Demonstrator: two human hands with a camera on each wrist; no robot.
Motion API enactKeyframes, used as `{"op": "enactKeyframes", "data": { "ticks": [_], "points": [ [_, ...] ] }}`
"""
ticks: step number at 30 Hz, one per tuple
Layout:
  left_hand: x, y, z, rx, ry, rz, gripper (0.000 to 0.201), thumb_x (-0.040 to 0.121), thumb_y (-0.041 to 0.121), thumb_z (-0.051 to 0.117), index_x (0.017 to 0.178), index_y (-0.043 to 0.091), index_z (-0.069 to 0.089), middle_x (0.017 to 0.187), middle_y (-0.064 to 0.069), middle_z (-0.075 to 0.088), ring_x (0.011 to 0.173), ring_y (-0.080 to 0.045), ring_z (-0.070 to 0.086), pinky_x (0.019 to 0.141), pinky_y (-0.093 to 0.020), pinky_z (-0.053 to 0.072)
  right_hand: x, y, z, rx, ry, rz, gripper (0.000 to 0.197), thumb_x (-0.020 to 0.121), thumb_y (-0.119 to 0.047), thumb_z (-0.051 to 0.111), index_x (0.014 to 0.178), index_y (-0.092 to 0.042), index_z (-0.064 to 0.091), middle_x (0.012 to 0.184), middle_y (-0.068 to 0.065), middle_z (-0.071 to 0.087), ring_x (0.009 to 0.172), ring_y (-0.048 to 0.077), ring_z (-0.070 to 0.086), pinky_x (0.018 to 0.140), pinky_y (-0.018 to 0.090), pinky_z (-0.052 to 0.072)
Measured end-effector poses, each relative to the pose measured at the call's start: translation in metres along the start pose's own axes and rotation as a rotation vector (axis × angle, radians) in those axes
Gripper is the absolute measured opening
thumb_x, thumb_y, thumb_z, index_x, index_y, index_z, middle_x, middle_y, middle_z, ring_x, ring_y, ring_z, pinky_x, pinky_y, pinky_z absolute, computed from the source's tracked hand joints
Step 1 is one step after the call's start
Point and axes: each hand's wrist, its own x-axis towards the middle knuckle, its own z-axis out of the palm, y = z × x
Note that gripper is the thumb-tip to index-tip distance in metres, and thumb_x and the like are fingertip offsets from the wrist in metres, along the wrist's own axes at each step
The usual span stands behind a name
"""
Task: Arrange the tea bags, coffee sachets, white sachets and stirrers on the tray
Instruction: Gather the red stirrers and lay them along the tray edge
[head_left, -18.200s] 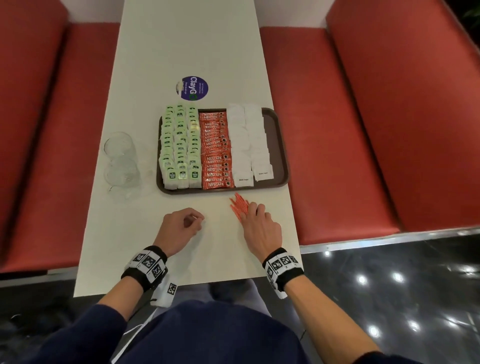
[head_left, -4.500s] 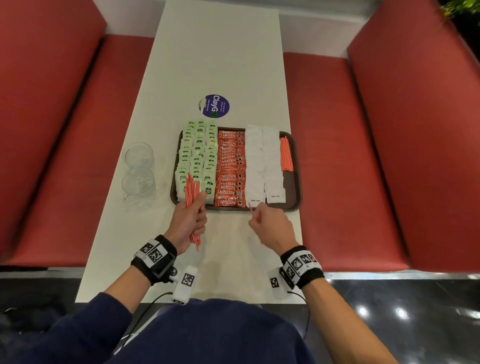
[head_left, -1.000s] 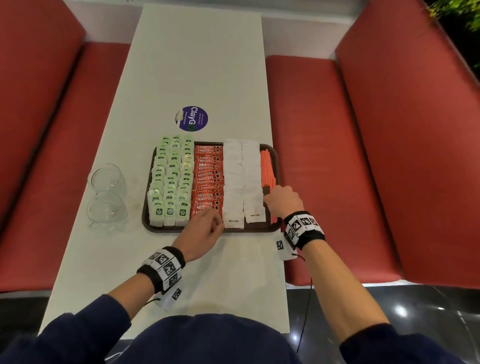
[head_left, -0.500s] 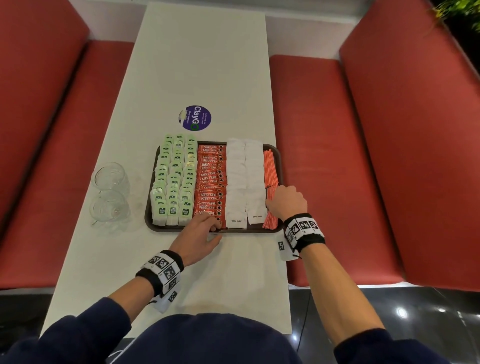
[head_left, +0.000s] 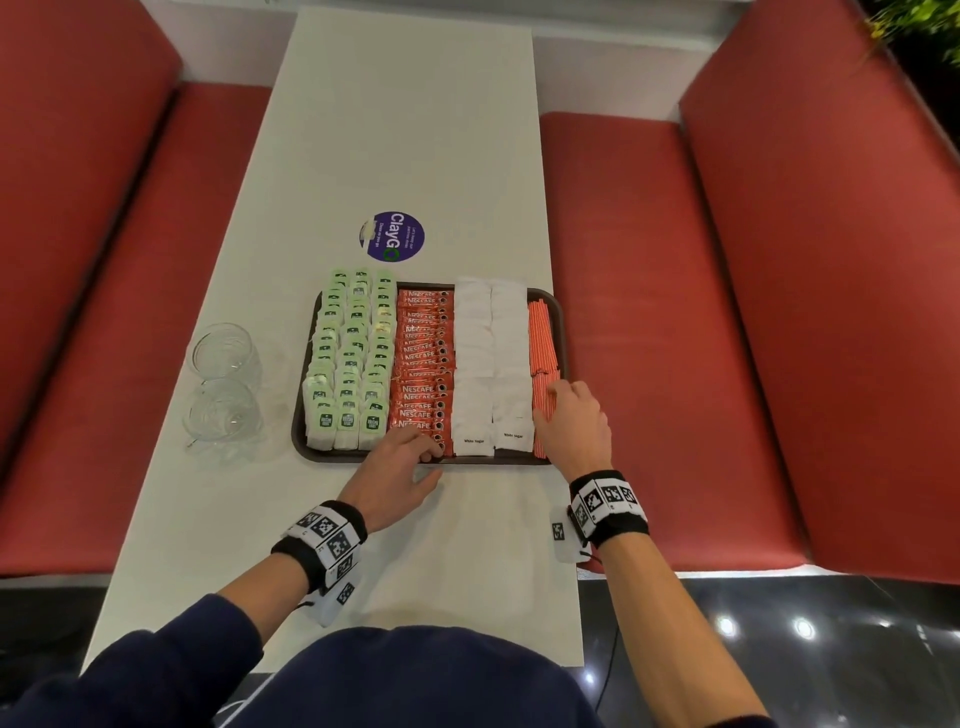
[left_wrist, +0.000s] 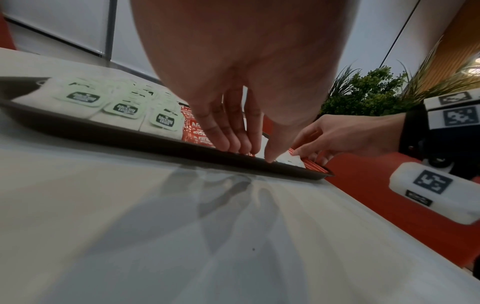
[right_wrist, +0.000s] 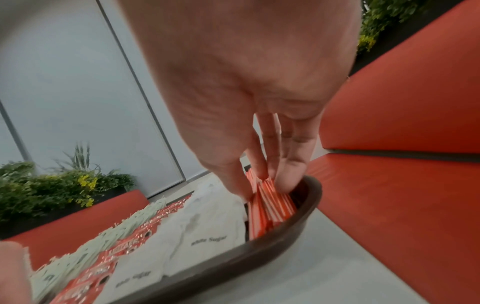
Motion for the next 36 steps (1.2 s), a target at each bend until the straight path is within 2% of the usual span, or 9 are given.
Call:
{"op": "enactKeyframes", "data": {
  "ticks": [5,14,18,21,25,29,33,35,36],
  "points": [
    [-0.001,-0.002,0.001,0.002,0.001,0.007,0.023,0.098,0.024,0.076,0.120,0.017,0.074,0.110,0.007,0.061,0.104,-0.012,0.056,0.095,-0.031,0.050,0.002,0.000,-0.005,0.040,0.045,-0.007,0.036,0.107,-0.017,0.056,0.142,-0.015,0.064,0.135,0.011,0.060,0.113,0.039,0.067,0.094,0.052,0.056],
    [-0.006,-0.007,0.001,0.041,0.073,0.044,0.021,0.097,0.020,0.080,0.119,0.017,0.078,0.114,0.003,0.065,0.109,-0.017,0.059,0.100,-0.031,0.048,0.003,0.000,0.000,-0.006,0.049,-0.057,0.033,0.109,-0.019,0.056,0.139,-0.011,0.065,0.142,0.010,0.060,0.127,0.034,0.058,0.097,0.050,0.055],
    [-0.003,-0.006,-0.002,0.037,0.074,0.035,0.019,0.095,0.011,0.080,0.113,0.017,0.081,0.110,0.001,0.069,0.106,-0.021,0.062,0.096,-0.037,0.054,0.003,0.000,0.002,-0.044,0.029,-0.071,0.031,0.109,-0.018,0.056,0.137,-0.010,0.066,0.139,0.010,0.061,0.128,0.033,0.056,0.096,0.049,0.054],
    [-0.002,-0.005,-0.008,0.025,0.056,0.018,0.015,0.097,0.013,0.078,0.112,0.018,0.080,0.109,0.003,0.070,0.105,-0.020,0.061,0.094,-0.040,0.056,0.002,0.002,-0.003,0.053,0.078,-0.047,0.034,0.108,-0.021,0.058,0.140,-0.014,0.066,0.141,0.010,0.062,0.128,0.033,0.059,0.099,0.049,0.052],
    [-0.018,-0.019,-0.031,-0.050,0.246,-0.146,0.014,0.102,0.017,0.072,0.114,0.020,0.076,0.105,0.008,0.065,0.098,-0.015,0.060,0.088,-0.032,0.052,-0.009,0.016,-0.005,0.188,0.196,0.019,0.023,0.107,-0.025,0.060,0.127,-0.018,0.068,0.120,0.009,0.066,0.109,0.032,0.063,0.090,0.041,0.051],
    [-0.047,-0.051,-0.057,-0.048,0.456,-0.405,0.020,0.103,0.016,0.069,0.123,0.013,0.067,0.114,0.000,0.057,0.094,-0.025,0.064,0.089,-0.042,0.055,-0.015,0.033,0.008,0.225,0.172,0.120,0.027,0.109,-0.023,0.059,0.133,-0.013,0.068,0.118,0.014,0.067,0.108,0.034,0.064,0.090,0.041,0.050],
    [-0.061,-0.082,-0.063,-0.100,0.374,-0.736,0.049,0.108,0.022,0.063,0.147,-0.003,0.049,0.139,-0.025,0.055,0.123,-0.045,0.060,0.106,-0.053,0.046,-0.010,0.048,0.029,0.232,0.055,0.179,0.033,0.109,-0.021,0.060,0.140,-0.008,0.067,0.121,0.016,0.073,0.114,0.036,0.067,0.096,0.038,0.047],
    [-0.058,-0.092,-0.060,-0.151,0.335,-0.749,0.049,0.109,0.023,0.061,0.149,-0.003,0.050,0.127,-0.024,0.068,0.130,-0.045,0.058,0.111,-0.052,0.043,-0.007,0.051,0.034,0.264,0.063,0.202,0.030,0.107,-0.016,0.064,0.135,-0.006,0.070,0.120,0.016,0.077,0.115,0.036,0.070,0.096,0.035,0.047],
    [-0.055,-0.092,-0.060,-0.177,0.344,-0.728,0.042,0.109,0.019,0.062,0.145,-0.003,0.056,0.116,-0.020,0.074,0.125,-0.042,0.063,0.109,-0.048,0.044,-0.006,0.051,0.035,0.289,0.071,0.215,0.028,0.106,-0.014,0.066,0.132,-0.006,0.073,0.119,0.015,0.079,0.114,0.036,0.072,0.098,0.035,0.048]
  ]
}}
